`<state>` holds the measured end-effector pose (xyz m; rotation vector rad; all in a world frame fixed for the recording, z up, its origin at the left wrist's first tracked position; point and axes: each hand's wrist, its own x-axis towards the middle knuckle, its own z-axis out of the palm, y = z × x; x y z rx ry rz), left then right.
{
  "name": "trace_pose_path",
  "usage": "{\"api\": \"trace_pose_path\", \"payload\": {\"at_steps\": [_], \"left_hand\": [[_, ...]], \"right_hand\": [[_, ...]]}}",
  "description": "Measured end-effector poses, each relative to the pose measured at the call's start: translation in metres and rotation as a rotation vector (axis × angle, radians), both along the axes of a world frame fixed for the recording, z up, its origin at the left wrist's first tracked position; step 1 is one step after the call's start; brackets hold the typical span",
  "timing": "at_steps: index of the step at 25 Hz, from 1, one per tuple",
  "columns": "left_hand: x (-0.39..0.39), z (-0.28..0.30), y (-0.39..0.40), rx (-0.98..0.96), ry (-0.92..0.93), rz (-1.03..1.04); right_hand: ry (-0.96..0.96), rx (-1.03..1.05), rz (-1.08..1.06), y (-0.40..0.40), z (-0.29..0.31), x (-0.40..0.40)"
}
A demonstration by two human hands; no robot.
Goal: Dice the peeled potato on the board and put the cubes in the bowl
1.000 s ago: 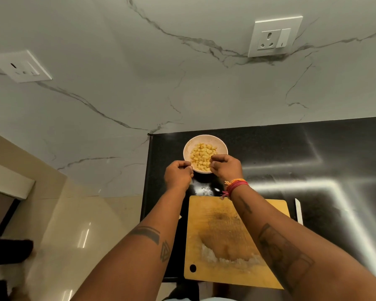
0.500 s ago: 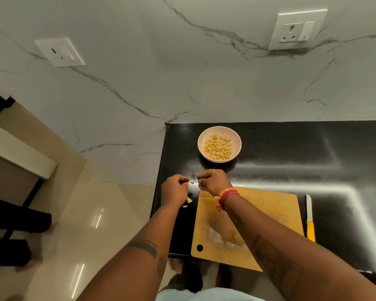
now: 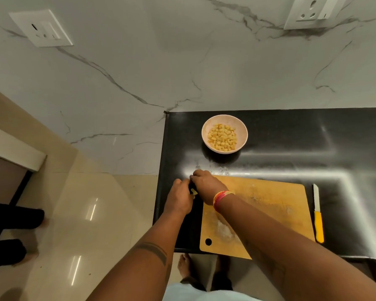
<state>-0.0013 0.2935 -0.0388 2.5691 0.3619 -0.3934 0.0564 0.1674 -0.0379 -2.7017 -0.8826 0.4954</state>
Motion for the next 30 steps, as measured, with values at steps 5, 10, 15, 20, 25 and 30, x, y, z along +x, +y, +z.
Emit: {"api": "trace_pose_path", "payload": {"at_steps": [5,10,15,20,25,30], "left_hand": [[-0.004,-0.008,-0.002,0.075,-0.089,0.025],[0.002,-0.008,-0.002,-0.271,0.007,0.396],[0.026,0.006,0.007,-0.731,0.182,0.696],[0.07,0.037,0.002,-0.858,0.134,0.666],[0.142,0.07,-0.026,-0.842,0.052,0.549],[0.188,0.079,-0.05,-0.784,0.034,0.49]], "right_hand": [[-0.04,0.034,-0.122,0.011,-0.012,-0.036],[0.136,0.121,-0.478,0.025,-0.007,-0.026],[0.49,0.456,-0.887,0.014,-0.007,-0.006],[0.707,0.931,-1.095,0.007,0.03,0.019],[0.558,0.989,-1.146,-0.023,0.073,0.078],[0.314,0.758,-1.192,-0.042,0.085,0.119]]}}
